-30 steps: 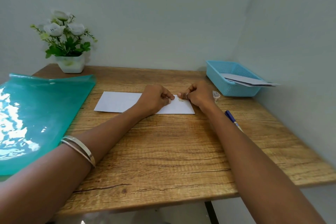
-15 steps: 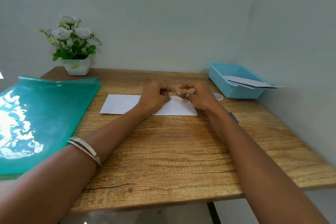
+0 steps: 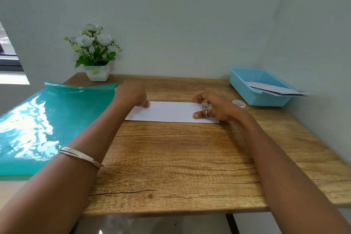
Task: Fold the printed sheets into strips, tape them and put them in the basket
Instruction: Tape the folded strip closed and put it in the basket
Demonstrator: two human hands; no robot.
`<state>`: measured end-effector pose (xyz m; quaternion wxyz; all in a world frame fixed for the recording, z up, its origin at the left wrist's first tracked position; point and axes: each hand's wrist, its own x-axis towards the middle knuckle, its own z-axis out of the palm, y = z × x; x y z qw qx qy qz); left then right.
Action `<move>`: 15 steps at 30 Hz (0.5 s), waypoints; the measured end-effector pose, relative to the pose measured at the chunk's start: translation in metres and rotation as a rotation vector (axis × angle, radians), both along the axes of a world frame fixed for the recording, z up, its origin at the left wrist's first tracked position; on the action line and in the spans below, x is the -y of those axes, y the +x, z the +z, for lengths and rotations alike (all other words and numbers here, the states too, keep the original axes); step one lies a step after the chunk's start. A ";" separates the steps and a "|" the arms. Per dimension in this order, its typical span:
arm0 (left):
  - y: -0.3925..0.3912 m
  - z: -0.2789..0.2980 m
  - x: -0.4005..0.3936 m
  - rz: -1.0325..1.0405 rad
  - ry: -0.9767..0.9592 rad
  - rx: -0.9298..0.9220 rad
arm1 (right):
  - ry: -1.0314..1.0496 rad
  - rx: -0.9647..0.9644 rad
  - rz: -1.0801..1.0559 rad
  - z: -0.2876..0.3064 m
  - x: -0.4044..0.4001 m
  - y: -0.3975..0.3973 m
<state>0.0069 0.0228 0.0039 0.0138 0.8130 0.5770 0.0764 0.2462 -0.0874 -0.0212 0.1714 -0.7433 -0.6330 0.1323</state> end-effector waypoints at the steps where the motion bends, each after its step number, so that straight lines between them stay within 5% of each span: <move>1: -0.002 0.001 0.000 0.027 -0.010 0.030 | -0.002 -0.018 0.004 0.001 0.001 -0.001; 3: -0.008 0.001 -0.005 0.094 -0.094 0.185 | 0.002 -0.058 0.008 0.001 0.002 -0.002; 9: -0.030 0.015 -0.022 0.218 -0.523 1.065 | 0.204 -0.315 -0.053 0.002 0.006 -0.012; 15: -0.034 0.026 -0.018 0.054 -0.390 1.365 | 0.553 -0.805 -0.287 0.018 0.007 -0.016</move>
